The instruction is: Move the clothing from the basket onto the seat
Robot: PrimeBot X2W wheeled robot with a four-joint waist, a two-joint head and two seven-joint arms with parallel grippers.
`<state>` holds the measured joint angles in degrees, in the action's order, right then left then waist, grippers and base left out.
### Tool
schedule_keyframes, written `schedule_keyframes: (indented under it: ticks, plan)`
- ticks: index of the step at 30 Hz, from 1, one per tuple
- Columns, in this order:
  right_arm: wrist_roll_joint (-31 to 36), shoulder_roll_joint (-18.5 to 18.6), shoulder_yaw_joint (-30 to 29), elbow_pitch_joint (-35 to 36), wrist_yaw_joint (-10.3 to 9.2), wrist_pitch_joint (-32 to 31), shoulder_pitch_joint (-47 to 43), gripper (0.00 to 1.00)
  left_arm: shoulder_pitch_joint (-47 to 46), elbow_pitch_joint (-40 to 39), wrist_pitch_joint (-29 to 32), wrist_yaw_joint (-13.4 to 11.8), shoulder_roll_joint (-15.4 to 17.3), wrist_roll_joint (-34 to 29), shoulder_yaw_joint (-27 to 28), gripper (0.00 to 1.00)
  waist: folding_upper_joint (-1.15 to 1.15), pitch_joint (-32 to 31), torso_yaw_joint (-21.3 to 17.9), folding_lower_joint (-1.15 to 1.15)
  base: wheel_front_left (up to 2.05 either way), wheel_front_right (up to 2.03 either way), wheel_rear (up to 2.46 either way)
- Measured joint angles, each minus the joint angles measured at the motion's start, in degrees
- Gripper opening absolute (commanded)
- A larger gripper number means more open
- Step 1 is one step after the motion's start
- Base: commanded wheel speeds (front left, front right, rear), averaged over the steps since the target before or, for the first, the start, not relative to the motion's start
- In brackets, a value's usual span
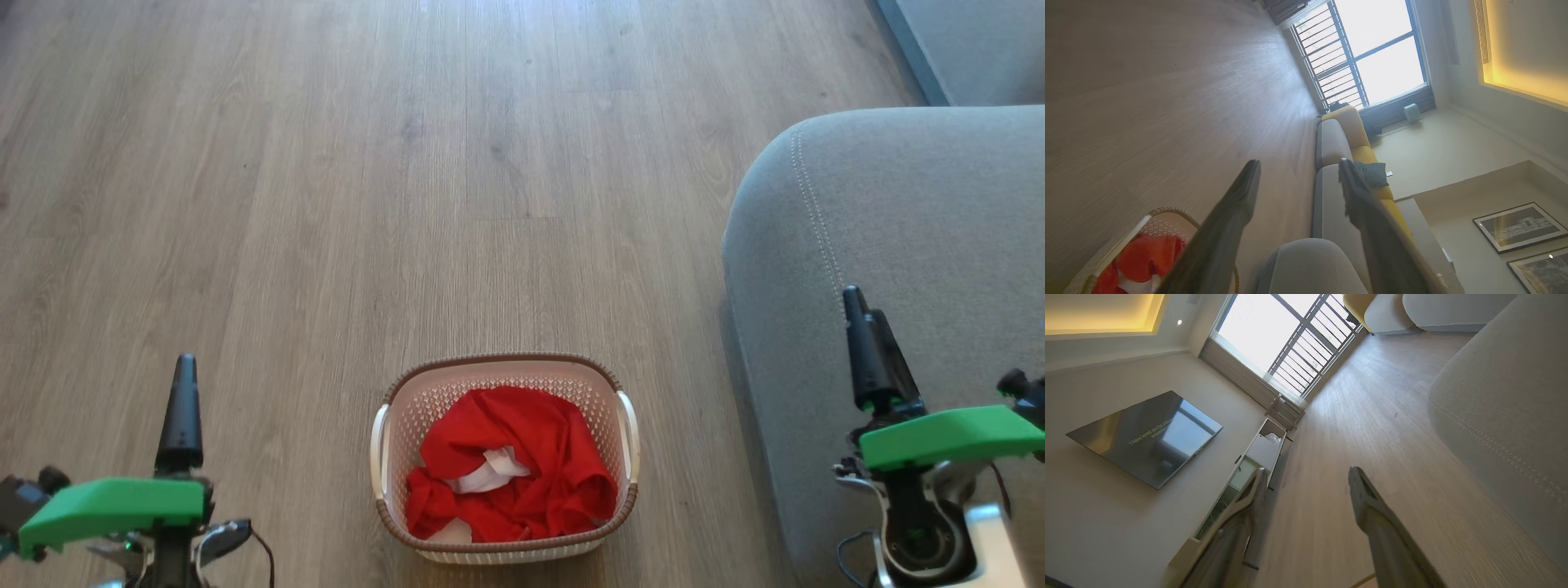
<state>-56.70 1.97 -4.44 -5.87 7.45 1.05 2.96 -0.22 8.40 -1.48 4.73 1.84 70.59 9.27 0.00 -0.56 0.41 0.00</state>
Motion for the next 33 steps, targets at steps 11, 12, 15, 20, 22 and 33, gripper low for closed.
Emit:
schedule_keyframes:
  ticks: [11,12,15,20,22,33]
  plan:
    - [11.49,0.03,3.33,2.98,0.00,1.87,0.93,1.00,0.01,-6.19,-1.69,-7.47,0.07,-18.45,-10.84,1.00,0.00,-0.05,0.33,0.00,0.00,0.00,0.00]
    - [12.68,0.03,3.59,3.18,0.00,2.09,1.11,1.00,0.01,-6.38,-1.71,-8.17,0.09,-19.74,-11.61,1.00,0.00,-0.11,0.35,0.00,0.00,0.00,0.00]
    - [15.90,0.04,4.86,3.93,0.00,2.60,1.18,1.00,0.01,-6.99,-2.21,-10.49,0.13,-22.73,-13.60,1.00,0.00,-0.24,0.40,0.00,0.00,0.00,0.00]
    - [20.85,0.13,6.89,4.89,0.00,3.53,1.19,1.00,0.01,-7.57,-3.35,-13.88,0.66,-28.40,-17.34,1.00,0.00,-0.53,0.45,0.00,0.00,0.00,0.00]
    - [22.40,0.13,6.98,5.31,0.00,3.83,1.19,1.00,0.01,-7.40,-3.74,-14.52,1.12,-29.20,-18.64,1.00,0.00,-0.67,0.47,0.00,0.00,0.00,0.00]
    - [30.31,0.63,9.28,7.40,0.01,5.78,1.55,1.00,-0.04,-3.46,-5.26,-18.06,3.63,-37.57,-25.83,1.00,0.00,-1.40,0.47,0.00,0.00,0.00,0.00]
